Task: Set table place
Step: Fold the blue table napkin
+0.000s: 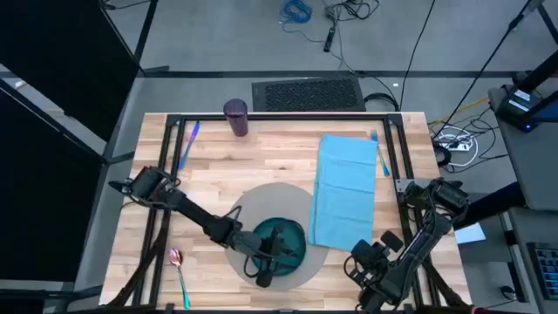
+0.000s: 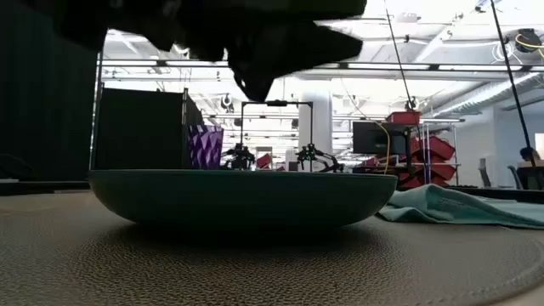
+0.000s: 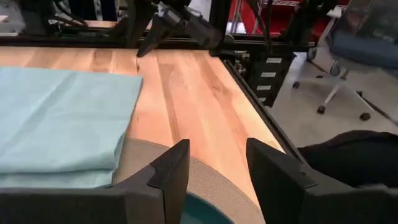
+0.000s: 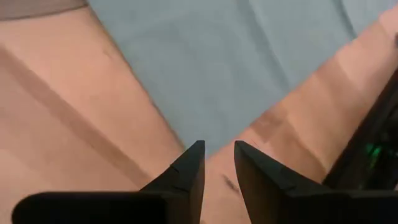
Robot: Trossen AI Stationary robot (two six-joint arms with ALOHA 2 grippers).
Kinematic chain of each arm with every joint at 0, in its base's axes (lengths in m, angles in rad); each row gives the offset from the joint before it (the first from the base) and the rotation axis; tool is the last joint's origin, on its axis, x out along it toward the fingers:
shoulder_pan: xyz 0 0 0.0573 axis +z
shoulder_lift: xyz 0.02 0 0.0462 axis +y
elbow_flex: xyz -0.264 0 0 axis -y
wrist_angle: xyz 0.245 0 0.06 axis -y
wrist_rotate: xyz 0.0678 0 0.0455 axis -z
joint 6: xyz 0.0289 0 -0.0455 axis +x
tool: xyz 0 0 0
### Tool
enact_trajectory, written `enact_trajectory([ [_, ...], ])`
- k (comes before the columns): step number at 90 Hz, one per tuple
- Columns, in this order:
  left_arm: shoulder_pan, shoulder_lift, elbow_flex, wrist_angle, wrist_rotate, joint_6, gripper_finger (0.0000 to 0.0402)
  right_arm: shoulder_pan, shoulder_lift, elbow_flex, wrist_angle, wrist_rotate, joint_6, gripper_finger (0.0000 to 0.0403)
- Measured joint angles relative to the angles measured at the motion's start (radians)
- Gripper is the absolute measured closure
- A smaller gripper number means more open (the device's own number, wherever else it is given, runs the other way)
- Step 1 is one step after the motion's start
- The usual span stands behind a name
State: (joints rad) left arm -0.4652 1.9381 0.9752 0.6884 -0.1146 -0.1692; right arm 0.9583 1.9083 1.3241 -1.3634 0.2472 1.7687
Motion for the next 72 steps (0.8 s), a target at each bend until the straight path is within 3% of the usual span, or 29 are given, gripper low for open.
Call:
enact_trajectory([
  [10, 0.001, 0.000, 0.001, 0.005, 0.000, 0.003, 0.0258, -0.001, 0.000, -0.025, 0.007, -0.046, 0.029, 0.0325],
  [35, 0.038, 0.000, 0.008, 0.002, 0.004, 0.000, 0.0258, -0.017, 0.000, -0.142, -0.021, -0.008, 0.109, 0.0325],
  [53, 0.159, -0.067, 0.043, -0.152, 0.118, -0.077, 0.0258, -0.088, -0.028, -0.154, -0.203, 0.000, 0.109, 0.0325],
  [63, 0.261, -0.150, 0.052, -0.270, 0.133, -0.079, 0.0258, -0.151, -0.110, -0.181, -0.197, 0.086, 0.030, 0.0325],
  [72, 0.375, -0.233, 0.051, -0.316, 0.228, -0.091, 0.0258, -0.220, -0.235, -0.235, -0.206, 0.209, 0.011, 0.0325],
])
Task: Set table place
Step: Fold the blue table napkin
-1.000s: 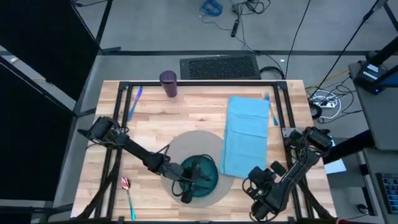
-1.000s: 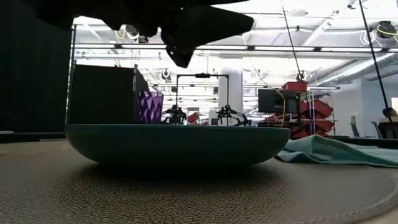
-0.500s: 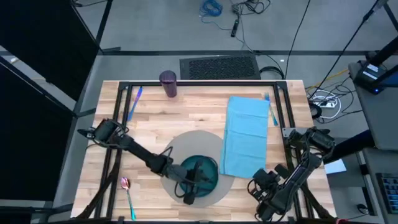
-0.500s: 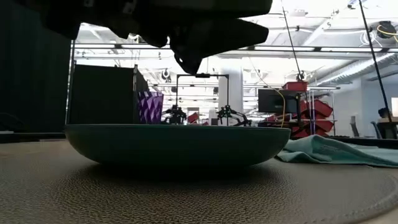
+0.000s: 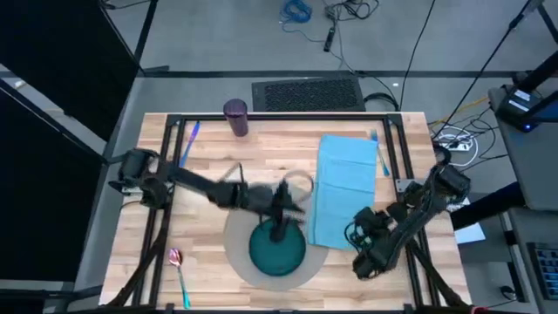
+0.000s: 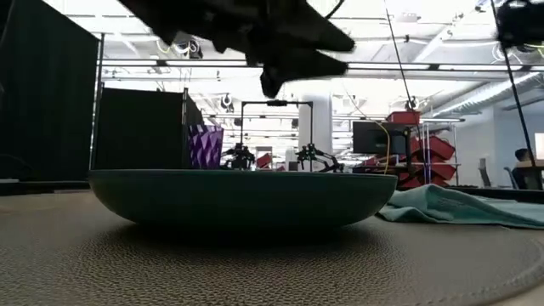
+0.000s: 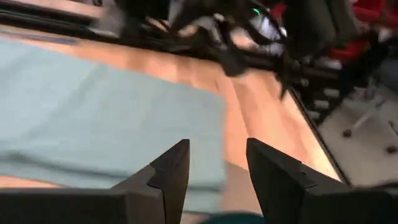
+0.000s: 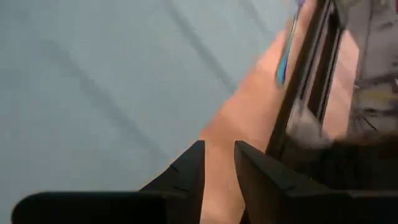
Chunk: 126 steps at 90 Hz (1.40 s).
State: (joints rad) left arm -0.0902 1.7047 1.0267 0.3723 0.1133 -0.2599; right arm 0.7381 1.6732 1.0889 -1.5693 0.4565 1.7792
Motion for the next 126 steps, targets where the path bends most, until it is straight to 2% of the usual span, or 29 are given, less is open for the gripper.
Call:
enact_trajectory([
  [13, 0.200, -0.064, 0.021, -0.012, 0.162, -0.121, 0.0258, -0.121, -0.277, -0.145, 0.000, 0.130, 0.003, 0.0325],
  [26, 0.399, -0.011, 0.094, -0.006, 0.402, -0.304, 0.0258, -0.278, -0.617, -0.292, 0.050, 0.149, -0.025, 0.0326],
  [41, 0.501, 0.132, 0.221, -0.015, 0.442, -0.348, 0.0258, -0.491, -0.955, -0.388, 0.203, 0.204, -0.270, 0.0325],
  [52, 0.513, 0.274, 0.380, -0.015, 0.488, -0.413, 0.0258, -0.620, -1.084, -0.400, 0.396, 0.259, -0.528, 0.0325],
  [67, 0.525, 0.456, 0.570, -0.047, 0.425, -0.522, 0.0258, -0.747, -1.089, -0.400, 0.622, 0.384, -0.809, 0.0325],
  [72, 0.538, 0.494, 0.622, -0.113, 0.403, -0.526, 0.0258, -0.787, -1.059, -0.400, 0.662, 0.417, -0.873, 0.0324],
  [80, 0.554, 0.536, 0.697, -0.264, 0.344, -0.487, 0.0258, -0.862, -0.999, -0.401, 0.692, 0.395, -0.956, 0.0309],
  [88, 0.551, 0.566, 0.766, -0.408, 0.293, -0.391, 0.0258, -0.955, -0.936, -0.401, 0.710, 0.288, -1.042, 0.0281],
  [101, 0.528, 0.583, 0.861, -0.557, 0.230, -0.281, 0.0258, -1.156, -0.835, -0.401, 0.730, 0.033, -1.184, 0.0225],
  [116, 0.508, 0.583, 0.893, -0.623, 0.169, -0.249, 0.0258, -1.347, -0.732, -0.401, 0.729, -0.034, -1.313, 0.0176],
  [126, 0.499, 0.583, 0.894, -0.652, 0.142, -0.248, 0.0258, -1.440, -0.677, -0.401, 0.729, -0.142, -1.343, 0.0160],
])
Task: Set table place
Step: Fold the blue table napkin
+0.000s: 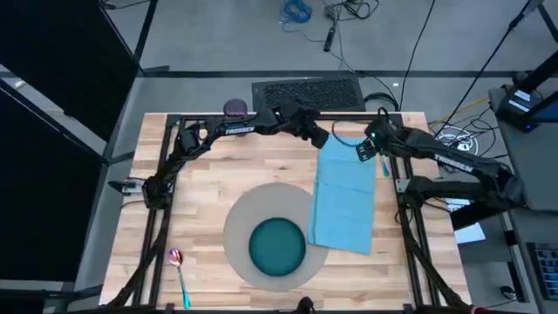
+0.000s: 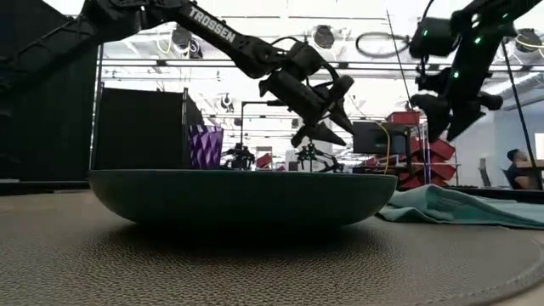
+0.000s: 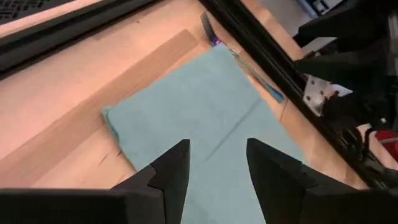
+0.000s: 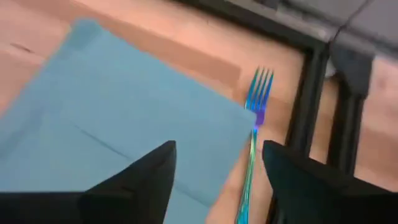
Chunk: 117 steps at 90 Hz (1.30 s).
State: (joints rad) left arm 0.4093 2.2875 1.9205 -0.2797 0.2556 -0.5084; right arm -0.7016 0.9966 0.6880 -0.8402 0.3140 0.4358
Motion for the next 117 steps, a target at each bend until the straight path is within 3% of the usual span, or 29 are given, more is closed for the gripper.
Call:
enact_trajectory([
  [8, -0.013, 0.003, 0.000, -0.008, -0.010, 0.002, 0.0258, -0.041, 0.043, 0.000, 0.004, -0.054, -0.016, 0.0157],
  [22, -0.041, 0.010, 0.000, -0.005, -0.010, 0.027, 0.0258, -0.072, 0.116, 0.000, 0.018, -0.059, -0.028, 0.0159],
  [56, -0.051, 0.061, 0.001, 0.010, 0.031, 0.018, 0.0258, -0.077, 0.301, 0.000, 0.106, -0.131, 0.023, 0.0172],
  [117, -0.052, 0.084, 0.000, 0.009, 0.050, 0.026, 0.0258, -0.109, 0.503, 0.005, 0.203, -0.152, 0.020, 0.0172],
])
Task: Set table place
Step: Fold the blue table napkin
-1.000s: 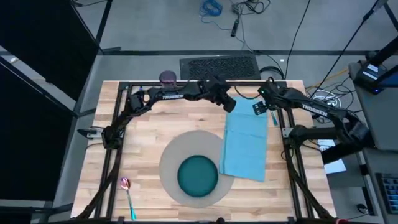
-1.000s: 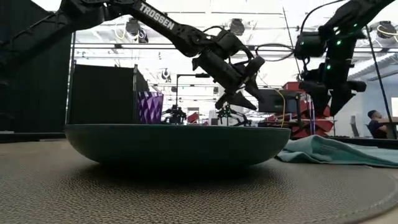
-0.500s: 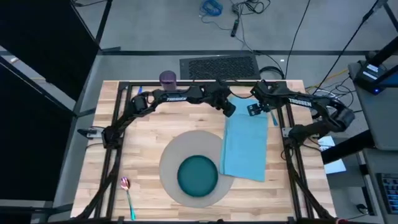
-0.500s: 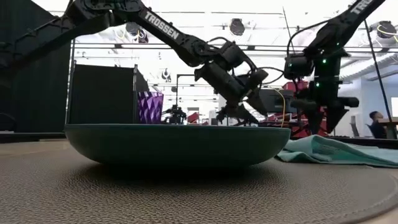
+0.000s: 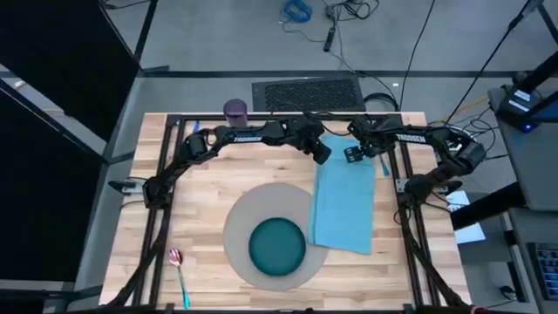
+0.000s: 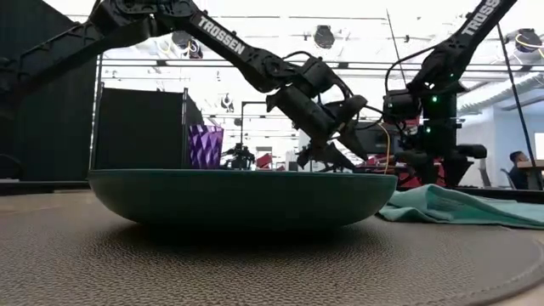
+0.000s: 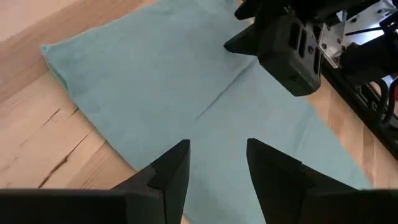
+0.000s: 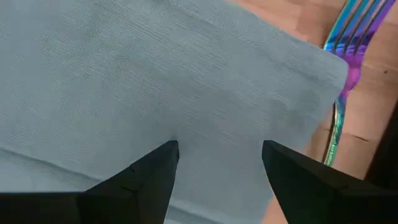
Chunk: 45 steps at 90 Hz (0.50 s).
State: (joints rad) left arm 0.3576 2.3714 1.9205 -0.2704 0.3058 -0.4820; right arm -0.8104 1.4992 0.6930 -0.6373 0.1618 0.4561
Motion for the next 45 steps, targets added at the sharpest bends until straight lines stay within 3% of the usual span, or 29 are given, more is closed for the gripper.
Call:
enact_trajectory([
  [11, 0.000, 0.000, 0.000, 0.000, 0.000, 0.000, 0.0258, 0.023, -0.008, -0.002, 0.038, -0.008, 0.000, 0.0172],
  [30, 0.000, 0.000, 0.000, -0.013, 0.000, 0.000, 0.0258, 0.079, -0.007, 0.000, 0.136, -0.144, -0.007, 0.0172],
  [45, 0.001, 0.000, 0.000, -0.026, -0.022, 0.000, 0.0258, 0.100, -0.007, 0.000, 0.153, -0.144, -0.030, 0.0172],
])
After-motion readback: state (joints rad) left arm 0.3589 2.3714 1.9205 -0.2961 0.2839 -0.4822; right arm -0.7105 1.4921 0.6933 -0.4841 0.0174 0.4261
